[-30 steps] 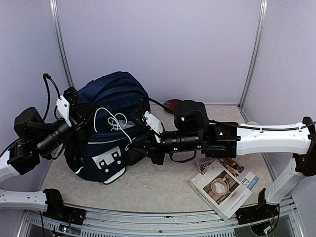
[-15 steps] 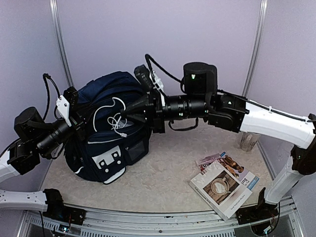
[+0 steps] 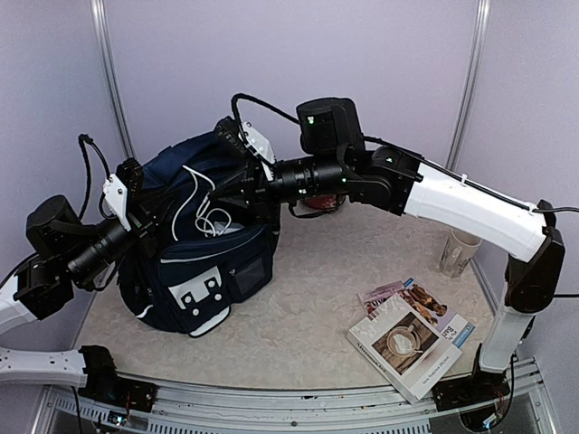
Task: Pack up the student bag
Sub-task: Adjust the charger in the upper front pocket of the bag.
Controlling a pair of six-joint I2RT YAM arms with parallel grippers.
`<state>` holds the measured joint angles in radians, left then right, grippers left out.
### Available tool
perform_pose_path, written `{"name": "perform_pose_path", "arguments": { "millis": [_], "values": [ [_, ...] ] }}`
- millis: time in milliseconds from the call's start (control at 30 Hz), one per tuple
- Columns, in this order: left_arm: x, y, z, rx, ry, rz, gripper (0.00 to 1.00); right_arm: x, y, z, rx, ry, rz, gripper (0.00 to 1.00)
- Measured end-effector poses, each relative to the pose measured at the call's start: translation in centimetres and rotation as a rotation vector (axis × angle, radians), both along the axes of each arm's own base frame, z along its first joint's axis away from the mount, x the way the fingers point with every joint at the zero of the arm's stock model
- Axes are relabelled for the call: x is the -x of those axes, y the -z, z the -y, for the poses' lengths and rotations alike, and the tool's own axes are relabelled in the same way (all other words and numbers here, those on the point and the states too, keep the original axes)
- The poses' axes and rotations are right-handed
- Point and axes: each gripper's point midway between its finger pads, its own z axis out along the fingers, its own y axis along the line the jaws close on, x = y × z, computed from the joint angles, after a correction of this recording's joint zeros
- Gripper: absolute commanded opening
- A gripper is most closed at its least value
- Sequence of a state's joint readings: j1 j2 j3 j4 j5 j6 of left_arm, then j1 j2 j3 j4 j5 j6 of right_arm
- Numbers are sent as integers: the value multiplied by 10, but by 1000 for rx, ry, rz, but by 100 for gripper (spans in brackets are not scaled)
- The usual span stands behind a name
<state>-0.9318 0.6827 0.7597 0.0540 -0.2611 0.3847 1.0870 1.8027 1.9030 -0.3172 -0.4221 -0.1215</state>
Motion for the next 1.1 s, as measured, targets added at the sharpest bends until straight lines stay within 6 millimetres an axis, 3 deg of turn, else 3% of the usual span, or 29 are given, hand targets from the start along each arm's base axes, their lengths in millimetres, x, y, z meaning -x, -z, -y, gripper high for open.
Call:
{"name": "perform_pose_path", "arguments": {
  "millis": [100,267,400,633,733,833,1000,1100],
  "values": [
    [-1,0,-1,1,-4,0,0,-22,41,10,127,68,-3,0],
    [0,0,1,3,9,-2,0,-41,99,13,317,106,1,0],
    [0,1,1,5,15,-9,0,-54,121,9,400,146,22,0],
    [-1,1,1,11,14,-12,0,-67,127,18,482,224,55,46],
    [0,1,2,11,23,-12,0,-65,126,22,492,228,50,61],
    [1,1,4,11,31,-10,0,-50,112,26,457,172,37,72],
    [0,1,4,12,35,-10,0,-14,60,31,290,27,29,75],
    [0,1,4,13,36,-11,0,-9,28,31,195,16,61,73]
  ]
}}
